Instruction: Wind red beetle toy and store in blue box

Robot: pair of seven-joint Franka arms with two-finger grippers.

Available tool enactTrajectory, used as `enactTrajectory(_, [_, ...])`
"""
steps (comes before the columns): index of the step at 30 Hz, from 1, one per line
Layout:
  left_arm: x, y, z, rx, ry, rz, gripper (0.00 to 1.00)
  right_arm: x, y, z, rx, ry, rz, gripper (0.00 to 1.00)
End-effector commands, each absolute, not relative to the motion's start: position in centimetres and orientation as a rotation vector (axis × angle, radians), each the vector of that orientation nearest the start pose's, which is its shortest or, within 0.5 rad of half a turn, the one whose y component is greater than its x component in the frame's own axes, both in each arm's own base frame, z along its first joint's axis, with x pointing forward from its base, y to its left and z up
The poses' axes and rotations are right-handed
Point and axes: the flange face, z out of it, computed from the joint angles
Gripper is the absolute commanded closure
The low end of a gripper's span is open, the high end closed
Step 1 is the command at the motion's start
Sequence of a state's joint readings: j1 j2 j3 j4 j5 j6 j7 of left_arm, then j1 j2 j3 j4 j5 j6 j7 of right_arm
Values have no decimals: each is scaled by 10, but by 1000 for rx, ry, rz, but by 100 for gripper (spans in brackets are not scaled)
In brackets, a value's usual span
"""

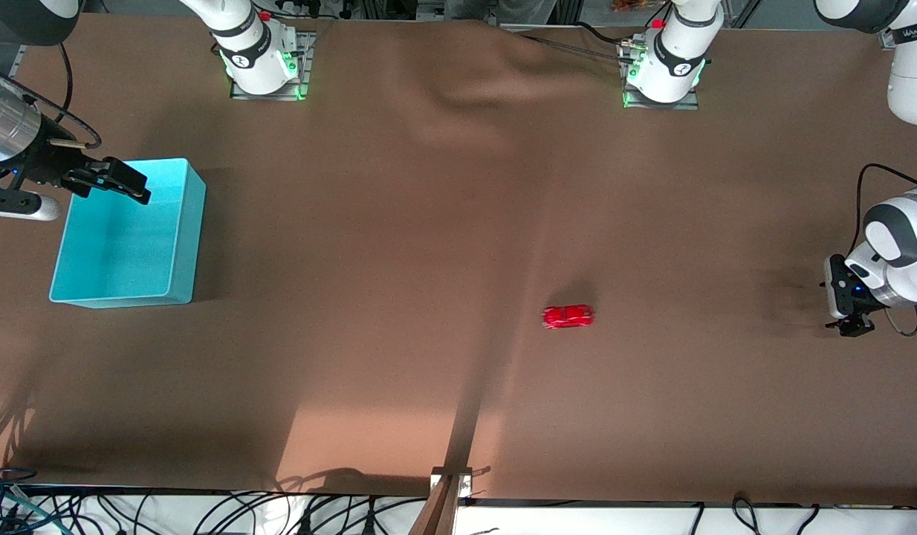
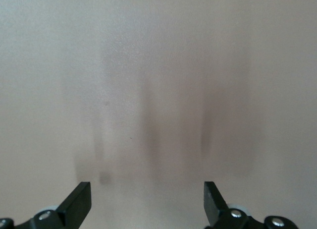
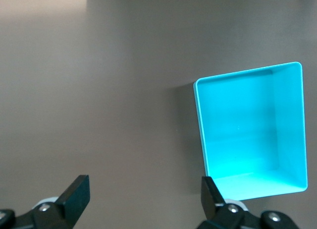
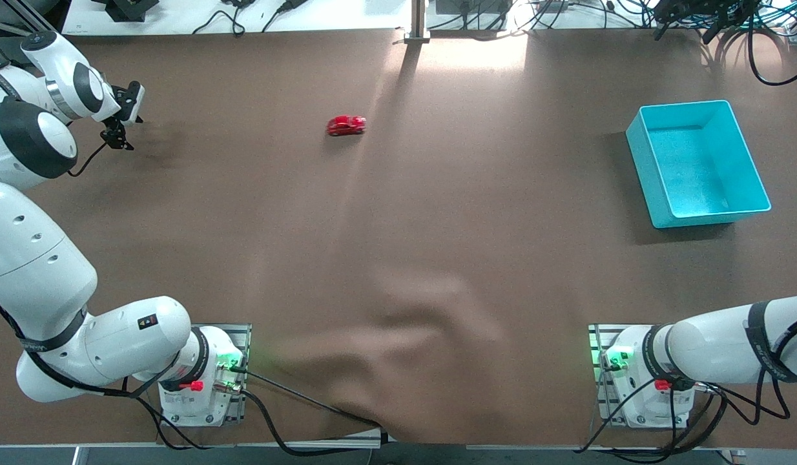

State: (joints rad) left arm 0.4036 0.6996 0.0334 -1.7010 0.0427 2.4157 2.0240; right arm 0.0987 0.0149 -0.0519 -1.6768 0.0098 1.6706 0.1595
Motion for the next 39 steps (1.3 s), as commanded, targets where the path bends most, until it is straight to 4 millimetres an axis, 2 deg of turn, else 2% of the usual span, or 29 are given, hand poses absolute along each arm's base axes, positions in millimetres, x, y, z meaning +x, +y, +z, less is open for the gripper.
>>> enactTrajectory(1, [619,285,191,-2104,2291,96,0,564,27,581,-3113,167,35,0])
enactTrajectory(26, [618,286,191,-2106,2289,96,0,564,28,581,-3112,171,35,0])
enactTrajectory(31, [618,286,191,-2106,2289,96,0,569,28,571,-3133,165,56,0])
enactTrajectory(37, [618,286,191,-2106,2289,96,0,573,8,567,-3191,119,54,0])
enactTrajectory(39, [618,286,191,-2107,2288,94,0,575,-6,561,-3189,80,71,0])
